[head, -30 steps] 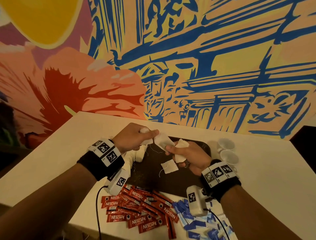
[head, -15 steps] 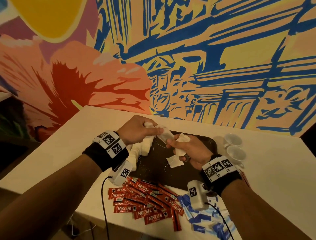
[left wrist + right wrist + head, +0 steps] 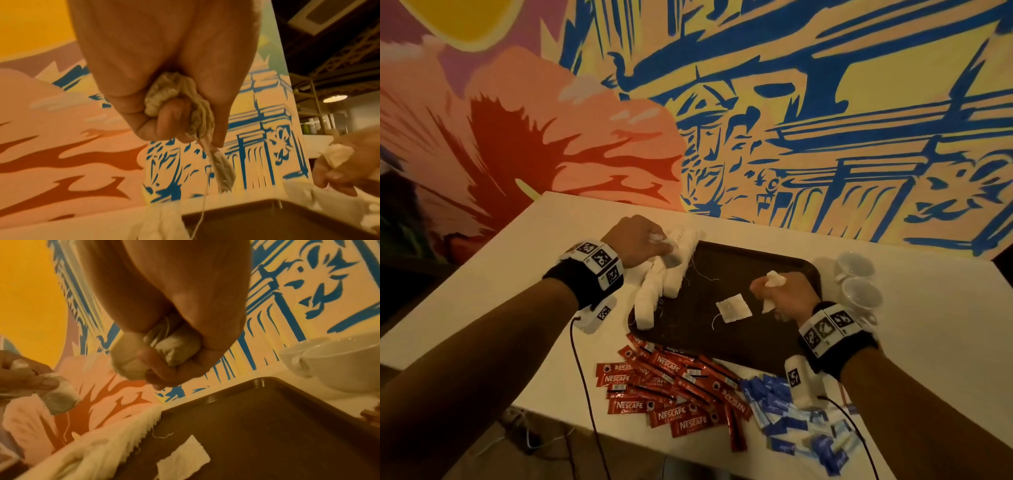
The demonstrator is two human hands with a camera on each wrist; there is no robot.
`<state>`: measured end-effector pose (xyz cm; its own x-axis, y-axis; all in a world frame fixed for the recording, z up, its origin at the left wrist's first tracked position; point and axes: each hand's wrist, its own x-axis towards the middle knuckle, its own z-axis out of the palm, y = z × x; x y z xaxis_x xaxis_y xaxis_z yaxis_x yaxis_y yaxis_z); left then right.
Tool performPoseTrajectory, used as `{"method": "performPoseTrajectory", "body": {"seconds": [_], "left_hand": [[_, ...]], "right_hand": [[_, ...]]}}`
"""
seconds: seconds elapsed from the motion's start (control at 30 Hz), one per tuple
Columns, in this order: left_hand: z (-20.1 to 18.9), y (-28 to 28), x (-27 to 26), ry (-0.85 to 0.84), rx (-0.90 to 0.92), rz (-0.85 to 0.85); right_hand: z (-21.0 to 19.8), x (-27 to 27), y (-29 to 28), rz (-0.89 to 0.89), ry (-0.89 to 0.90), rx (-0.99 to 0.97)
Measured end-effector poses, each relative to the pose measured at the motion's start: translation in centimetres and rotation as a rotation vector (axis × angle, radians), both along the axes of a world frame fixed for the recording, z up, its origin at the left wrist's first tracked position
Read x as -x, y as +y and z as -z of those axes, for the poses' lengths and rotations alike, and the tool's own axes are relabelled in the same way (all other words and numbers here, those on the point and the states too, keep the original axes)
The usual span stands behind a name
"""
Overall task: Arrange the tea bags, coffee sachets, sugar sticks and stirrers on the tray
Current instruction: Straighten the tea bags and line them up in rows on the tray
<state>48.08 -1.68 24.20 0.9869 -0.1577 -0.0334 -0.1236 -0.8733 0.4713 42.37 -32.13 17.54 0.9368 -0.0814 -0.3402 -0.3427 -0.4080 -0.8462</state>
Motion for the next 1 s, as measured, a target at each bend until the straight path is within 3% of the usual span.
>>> {"method": "performPoseTrajectory", "body": {"seconds": [0.2, 0.4, 1.0], "left_hand": [[5.5, -0.7, -1.9, 0.231, -0.219, 0.054], [8.6, -1.4, -3.4, 0.383, -0.33, 0.113], [10.8, -1.2, -5.6, 0.294, -0.492, 0.194]], "right_hand": [[3.7, -2.7, 0.6, -0.089, 0.173, 0.297], [5.7, -4.5, 1.4, -0.148, 0.297, 0.454], [7.8, -7.2, 2.7, -0.27, 0.398, 0.69]]}}
